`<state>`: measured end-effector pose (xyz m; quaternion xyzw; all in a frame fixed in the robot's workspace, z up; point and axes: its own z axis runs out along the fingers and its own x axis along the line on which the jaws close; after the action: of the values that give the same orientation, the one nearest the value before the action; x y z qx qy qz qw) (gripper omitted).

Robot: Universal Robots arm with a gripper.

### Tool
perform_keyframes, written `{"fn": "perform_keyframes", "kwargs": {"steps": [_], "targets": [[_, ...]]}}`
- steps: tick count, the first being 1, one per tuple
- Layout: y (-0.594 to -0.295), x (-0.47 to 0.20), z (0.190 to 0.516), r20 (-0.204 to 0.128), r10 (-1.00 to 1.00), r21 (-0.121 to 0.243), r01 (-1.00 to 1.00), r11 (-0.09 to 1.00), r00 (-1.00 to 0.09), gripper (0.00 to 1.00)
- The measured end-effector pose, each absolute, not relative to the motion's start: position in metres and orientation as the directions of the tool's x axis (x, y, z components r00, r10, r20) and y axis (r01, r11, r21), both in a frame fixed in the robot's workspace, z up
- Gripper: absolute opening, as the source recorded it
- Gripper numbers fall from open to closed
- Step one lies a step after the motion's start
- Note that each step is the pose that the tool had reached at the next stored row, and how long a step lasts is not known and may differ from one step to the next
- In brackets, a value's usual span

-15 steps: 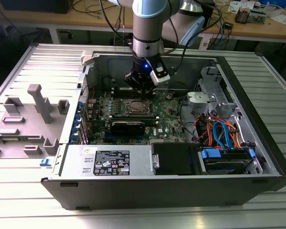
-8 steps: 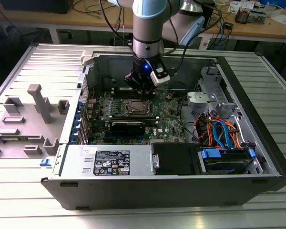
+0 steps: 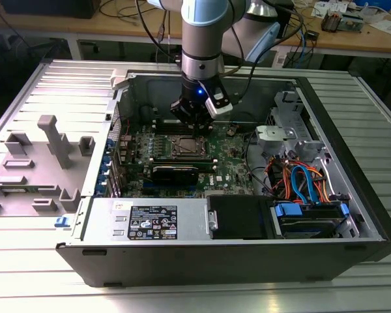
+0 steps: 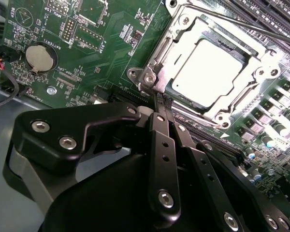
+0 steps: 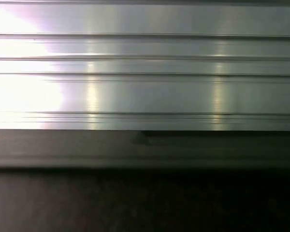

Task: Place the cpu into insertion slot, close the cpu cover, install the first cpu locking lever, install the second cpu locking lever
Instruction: 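Install the first cpu locking lever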

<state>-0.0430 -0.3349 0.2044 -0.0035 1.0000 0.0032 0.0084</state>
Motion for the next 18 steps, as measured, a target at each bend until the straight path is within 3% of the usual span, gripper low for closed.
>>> {"fn": "perform_keyframes", "kwargs": {"steps": [18], "targets": [[-0.3351, -0.0425, 0.2073, -0.017, -0.007, 0.007, -0.007, 1.000, -1.000, 0.11]]}}
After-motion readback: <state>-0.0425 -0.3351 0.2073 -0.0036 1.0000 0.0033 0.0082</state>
